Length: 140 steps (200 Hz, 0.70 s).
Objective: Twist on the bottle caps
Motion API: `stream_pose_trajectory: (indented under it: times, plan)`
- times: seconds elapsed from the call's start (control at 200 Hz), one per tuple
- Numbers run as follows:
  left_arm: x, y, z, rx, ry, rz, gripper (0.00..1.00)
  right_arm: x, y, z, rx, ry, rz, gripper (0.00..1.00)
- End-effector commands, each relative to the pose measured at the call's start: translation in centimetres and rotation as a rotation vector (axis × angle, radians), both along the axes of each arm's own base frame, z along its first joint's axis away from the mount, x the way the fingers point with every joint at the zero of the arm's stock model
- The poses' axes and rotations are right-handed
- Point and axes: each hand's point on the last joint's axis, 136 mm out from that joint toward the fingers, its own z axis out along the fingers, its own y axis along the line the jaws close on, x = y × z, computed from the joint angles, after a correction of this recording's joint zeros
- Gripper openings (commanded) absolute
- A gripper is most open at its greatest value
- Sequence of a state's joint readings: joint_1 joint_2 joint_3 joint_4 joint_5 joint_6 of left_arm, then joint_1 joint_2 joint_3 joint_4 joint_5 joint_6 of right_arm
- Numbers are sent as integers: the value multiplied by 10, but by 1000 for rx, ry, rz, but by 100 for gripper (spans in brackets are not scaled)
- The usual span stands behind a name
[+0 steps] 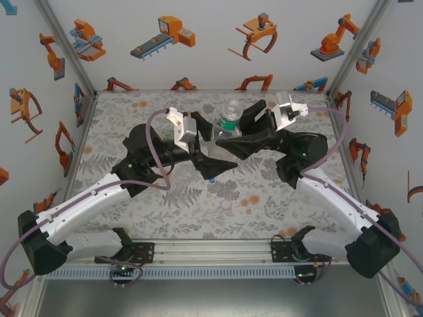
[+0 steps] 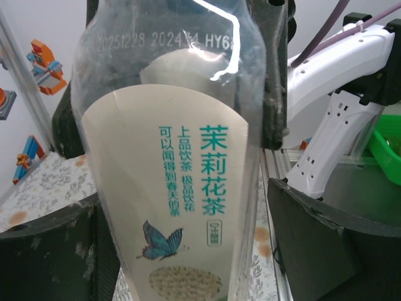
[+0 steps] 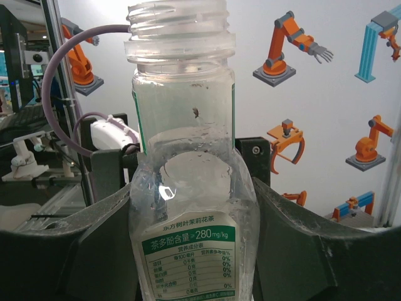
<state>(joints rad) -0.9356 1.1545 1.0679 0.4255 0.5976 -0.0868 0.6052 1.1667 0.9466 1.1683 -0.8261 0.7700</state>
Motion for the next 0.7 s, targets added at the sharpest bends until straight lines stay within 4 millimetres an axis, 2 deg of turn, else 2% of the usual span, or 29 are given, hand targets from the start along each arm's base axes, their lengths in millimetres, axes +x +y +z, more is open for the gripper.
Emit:
stream_pose_trajectory:
  times: [0.0, 0.586, 0.661, 0.696]
  plan:
    - [-4, 1, 16, -31, -34, 0, 75, -14, -5, 18, 48, -76, 7, 10]
    - [-6, 1, 14, -31, -37, -2, 48, -17, -1, 14, 34, -85, -16, 9]
    - [-6, 2, 14, -29, -42, 0, 44, -16, -1, 13, 30, -84, -23, 11]
    - [-6, 2, 14, -29, -43, 2, 42, -16, -1, 13, 29, -84, -28, 14]
